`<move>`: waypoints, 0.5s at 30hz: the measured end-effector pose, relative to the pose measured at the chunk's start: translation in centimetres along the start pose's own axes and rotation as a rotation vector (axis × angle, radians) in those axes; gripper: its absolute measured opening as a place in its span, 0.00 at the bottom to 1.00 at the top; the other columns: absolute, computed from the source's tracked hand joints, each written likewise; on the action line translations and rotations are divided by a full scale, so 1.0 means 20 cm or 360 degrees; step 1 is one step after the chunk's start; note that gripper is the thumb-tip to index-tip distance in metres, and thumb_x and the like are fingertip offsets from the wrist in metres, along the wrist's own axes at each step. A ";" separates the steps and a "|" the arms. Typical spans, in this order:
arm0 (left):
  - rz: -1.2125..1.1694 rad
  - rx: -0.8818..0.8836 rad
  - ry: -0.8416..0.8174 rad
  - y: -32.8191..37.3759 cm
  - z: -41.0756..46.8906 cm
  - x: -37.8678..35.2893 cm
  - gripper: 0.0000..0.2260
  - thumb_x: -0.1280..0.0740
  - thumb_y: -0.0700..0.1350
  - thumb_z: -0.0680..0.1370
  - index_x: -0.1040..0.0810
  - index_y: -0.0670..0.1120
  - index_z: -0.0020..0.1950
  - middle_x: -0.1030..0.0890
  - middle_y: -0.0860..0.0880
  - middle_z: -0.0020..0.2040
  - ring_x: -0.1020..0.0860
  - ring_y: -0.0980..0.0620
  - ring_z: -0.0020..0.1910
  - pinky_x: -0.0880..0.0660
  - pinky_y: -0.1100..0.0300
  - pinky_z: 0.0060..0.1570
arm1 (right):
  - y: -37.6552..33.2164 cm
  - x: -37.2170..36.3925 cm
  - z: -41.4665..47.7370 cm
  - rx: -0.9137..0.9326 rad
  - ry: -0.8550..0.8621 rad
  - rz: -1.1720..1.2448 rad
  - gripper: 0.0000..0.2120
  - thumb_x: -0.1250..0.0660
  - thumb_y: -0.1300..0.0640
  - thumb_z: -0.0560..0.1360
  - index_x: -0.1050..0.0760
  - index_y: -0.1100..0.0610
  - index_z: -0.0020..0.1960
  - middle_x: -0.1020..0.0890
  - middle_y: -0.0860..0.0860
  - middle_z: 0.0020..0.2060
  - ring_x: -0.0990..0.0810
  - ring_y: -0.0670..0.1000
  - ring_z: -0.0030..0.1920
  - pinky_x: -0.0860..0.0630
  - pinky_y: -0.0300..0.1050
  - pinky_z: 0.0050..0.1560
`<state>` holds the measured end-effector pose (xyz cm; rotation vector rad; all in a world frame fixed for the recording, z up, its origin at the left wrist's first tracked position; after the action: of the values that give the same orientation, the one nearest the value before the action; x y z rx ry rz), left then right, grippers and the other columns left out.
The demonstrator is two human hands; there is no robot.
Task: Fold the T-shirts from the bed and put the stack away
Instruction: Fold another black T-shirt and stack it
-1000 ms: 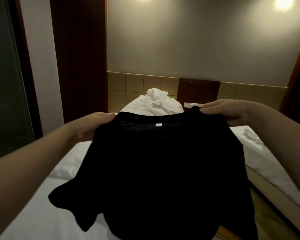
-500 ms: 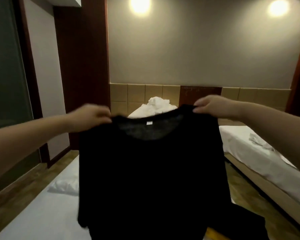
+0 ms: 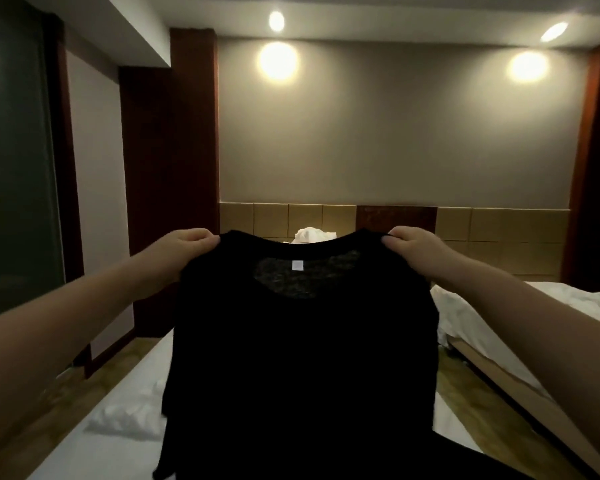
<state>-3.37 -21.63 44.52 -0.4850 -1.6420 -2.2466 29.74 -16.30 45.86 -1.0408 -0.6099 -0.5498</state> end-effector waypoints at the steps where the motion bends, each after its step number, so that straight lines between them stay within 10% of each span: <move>1: -0.0155 0.0069 0.0000 -0.01 0.00 -0.02 0.11 0.44 0.47 0.80 0.25 0.42 0.52 0.27 0.47 0.37 0.26 0.55 0.30 0.33 0.63 0.33 | 0.00 -0.01 -0.01 -0.0112 -0.0043 0.0240 0.10 0.42 0.53 0.80 0.27 0.56 0.45 0.24 0.50 0.37 0.24 0.47 0.37 0.31 0.38 0.36; 4: -0.0505 0.0353 0.0055 -0.04 -0.02 -0.05 0.13 0.40 0.47 0.79 0.25 0.41 0.58 0.23 0.46 0.40 0.21 0.53 0.34 0.29 0.60 0.36 | 0.04 -0.04 -0.07 -0.0550 -0.0033 0.0948 0.10 0.37 0.52 0.78 0.25 0.59 0.50 0.20 0.55 0.42 0.20 0.52 0.42 0.24 0.45 0.46; 9: -0.0978 0.0714 0.0177 -0.09 -0.20 -0.23 0.08 0.36 0.45 0.78 0.22 0.41 0.49 0.18 0.45 0.35 0.19 0.49 0.35 0.21 0.59 0.29 | 0.04 -0.26 -0.24 -0.0850 0.0050 0.1761 0.09 0.40 0.57 0.79 0.25 0.60 0.55 0.17 0.56 0.36 0.17 0.52 0.33 0.21 0.43 0.29; 12: -0.1379 0.0695 0.0397 -0.11 -0.34 -0.46 0.07 0.37 0.43 0.78 0.24 0.41 0.44 0.19 0.45 0.34 0.20 0.49 0.29 0.23 0.62 0.23 | -0.01 -0.51 -0.43 -0.0959 0.0172 0.2023 0.08 0.39 0.57 0.79 0.24 0.60 0.51 0.17 0.55 0.34 0.17 0.53 0.32 0.20 0.45 0.32; 15: -0.1199 0.0402 0.0504 -0.15 -0.44 -0.74 0.06 0.37 0.42 0.79 0.23 0.43 0.45 0.18 0.43 0.40 0.19 0.46 0.39 0.22 0.55 0.41 | -0.13 -0.77 -0.63 -0.0687 0.0187 0.1850 0.09 0.39 0.59 0.78 0.22 0.57 0.43 0.16 0.54 0.35 0.17 0.52 0.37 0.20 0.50 0.46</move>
<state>7.74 -28.48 32.90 0.6273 -2.1080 -2.3383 19.68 -26.77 32.13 -1.5428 0.2858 0.3078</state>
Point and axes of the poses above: each hand's wrist, its own z-axis towards the middle knuckle, its own x-axis out of the back of the hand, y = z × x, the point moved 4 cm from there along z, towards the middle knuckle
